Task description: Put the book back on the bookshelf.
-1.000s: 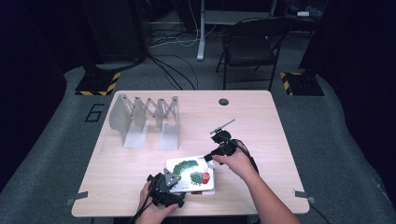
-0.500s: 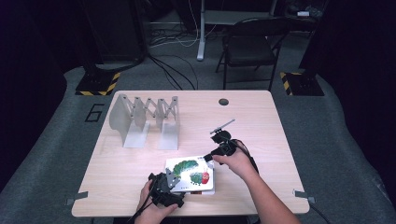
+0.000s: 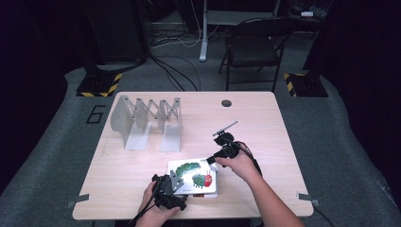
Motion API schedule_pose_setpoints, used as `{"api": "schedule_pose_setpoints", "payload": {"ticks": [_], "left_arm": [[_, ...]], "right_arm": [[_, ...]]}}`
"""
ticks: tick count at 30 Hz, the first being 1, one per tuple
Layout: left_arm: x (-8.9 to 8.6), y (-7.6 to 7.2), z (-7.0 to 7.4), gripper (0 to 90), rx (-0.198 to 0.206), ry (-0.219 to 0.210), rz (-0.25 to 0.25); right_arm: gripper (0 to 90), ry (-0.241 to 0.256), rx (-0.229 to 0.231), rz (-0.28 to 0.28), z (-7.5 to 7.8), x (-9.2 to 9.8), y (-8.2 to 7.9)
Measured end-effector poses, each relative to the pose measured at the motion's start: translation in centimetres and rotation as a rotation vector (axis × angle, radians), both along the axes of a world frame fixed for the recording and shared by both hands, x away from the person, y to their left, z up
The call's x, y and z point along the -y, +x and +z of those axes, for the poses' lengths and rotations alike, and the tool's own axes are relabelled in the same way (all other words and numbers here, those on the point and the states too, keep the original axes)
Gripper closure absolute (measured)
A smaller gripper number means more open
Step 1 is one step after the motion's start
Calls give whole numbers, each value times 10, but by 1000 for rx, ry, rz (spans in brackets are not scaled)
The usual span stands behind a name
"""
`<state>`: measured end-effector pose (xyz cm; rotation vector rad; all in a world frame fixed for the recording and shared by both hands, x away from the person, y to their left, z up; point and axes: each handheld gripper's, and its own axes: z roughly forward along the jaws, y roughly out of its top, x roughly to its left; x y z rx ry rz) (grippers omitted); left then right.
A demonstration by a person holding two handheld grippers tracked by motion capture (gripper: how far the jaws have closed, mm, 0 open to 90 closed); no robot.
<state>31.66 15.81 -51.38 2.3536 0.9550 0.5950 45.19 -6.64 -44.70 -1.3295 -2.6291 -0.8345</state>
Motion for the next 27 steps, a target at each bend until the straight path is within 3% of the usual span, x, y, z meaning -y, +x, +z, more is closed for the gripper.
{"api": "schedule_pose_setpoints", "payload": {"ticks": [8, 27], "left_arm": [[0, 0, 1, 77, 5, 5, -28], [-3, -4, -3, 92, 34, -25, -25]], "right_arm": [[552, -2, 4, 3, -1, 0, 1], [515, 8, -21, -7, -8, 1, 3]]}}
